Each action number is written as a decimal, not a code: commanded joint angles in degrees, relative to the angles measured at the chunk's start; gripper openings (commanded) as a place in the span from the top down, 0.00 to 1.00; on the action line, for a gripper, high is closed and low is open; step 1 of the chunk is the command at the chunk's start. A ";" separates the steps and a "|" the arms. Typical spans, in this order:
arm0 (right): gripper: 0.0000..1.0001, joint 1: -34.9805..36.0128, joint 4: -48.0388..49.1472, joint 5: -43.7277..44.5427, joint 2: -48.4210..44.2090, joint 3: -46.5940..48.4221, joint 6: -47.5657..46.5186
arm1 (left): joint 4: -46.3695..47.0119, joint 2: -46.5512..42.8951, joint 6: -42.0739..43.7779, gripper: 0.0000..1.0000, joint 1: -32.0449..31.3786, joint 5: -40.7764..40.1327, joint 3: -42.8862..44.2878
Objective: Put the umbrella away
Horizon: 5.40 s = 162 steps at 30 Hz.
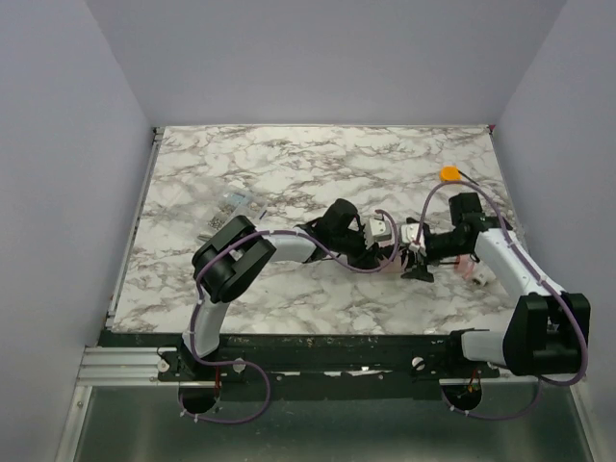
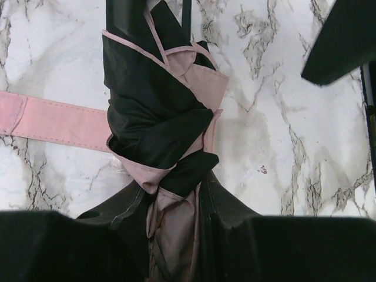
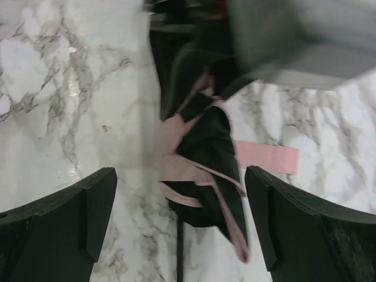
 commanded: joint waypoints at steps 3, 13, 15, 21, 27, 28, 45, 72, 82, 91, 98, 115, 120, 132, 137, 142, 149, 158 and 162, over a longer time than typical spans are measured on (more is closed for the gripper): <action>0.03 0.37 15.70 -1.16 -3.69 -10.81 -6.56 | -29.87 11.22 -2.99 1.00 0.63 1.64 -1.52; 0.03 2.75 25.50 6.80 -0.66 -16.97 -10.22 | -33.23 13.19 -3.30 1.00 0.63 2.98 2.47; 0.03 3.77 25.94 8.61 0.49 -18.20 -10.52 | -33.80 13.62 -3.30 1.00 0.61 3.24 3.11; 0.19 8.76 27.54 15.42 3.51 -21.85 -7.49 | -34.12 13.49 -4.07 1.00 0.71 3.88 4.07; 0.66 9.38 27.30 20.42 4.53 -23.48 -6.68 | -30.22 10.96 -7.43 1.00 2.27 4.70 2.36; 0.70 9.40 27.29 20.91 4.21 -24.01 -7.31 | -29.11 10.29 -8.12 0.99 2.59 4.56 1.87; 0.89 9.92 29.75 24.74 -1.57 -33.60 -14.88 | -8.51 -13.70 -20.46 0.49 6.26 4.22 -7.87; 0.91 11.64 3.44 23.06 13.54 -14.36 -10.08 | 46.73 -29.64 -18.75 0.10 9.77 4.49 -42.54; 0.91 14.32 -2.24 22.21 22.47 -5.93 -3.61 | 16.72 -29.72 17.86 0.02 -7.21 -22.98 -33.47; 0.90 14.48 -3.12 20.63 24.63 -3.09 -2.11 | 21.22 -17.05 21.17 0.04 -11.66 -32.21 -25.20; 0.90 14.59 -2.85 20.70 24.93 -2.88 -1.76 | 20.92 -12.71 21.23 0.08 -13.78 -36.47 -22.10; 0.30 9.34 1.85 7.01 20.21 3.60 11.67 | -9.22 -3.72 2.92 1.00 -5.47 -14.92 -12.39; 0.14 2.00 9.16 2.04 14.47 5.68 15.91 | -15.51 0.08 -0.87 1.00 1.55 -5.61 -11.60; 0.01 2.42 15.40 -7.75 -4.40 -9.54 -8.85 | -32.16 12.70 -6.97 1.00 6.42 4.43 0.22; 0.00 7.76 31.70 3.69 -3.58 -17.80 -4.13 | -35.27 16.38 -8.87 1.00 6.74 6.55 3.85; 0.01 9.24 43.23 11.77 0.77 -21.85 -2.49 | -36.94 17.30 -9.09 1.00 6.78 7.64 5.77; 0.14 10.00 46.23 19.00 5.62 -24.45 -4.68 | -39.94 17.94 -8.87 1.00 7.04 8.73 8.94; 0.17 10.89 49.52 21.91 3.15 -27.26 -3.70 | -45.11 20.03 -7.81 1.00 7.34 11.83 14.43; 0.15 10.89 54.10 24.29 3.48 -26.92 -2.28 | -45.43 20.47 -7.72 1.00 7.56 12.76 14.50</action>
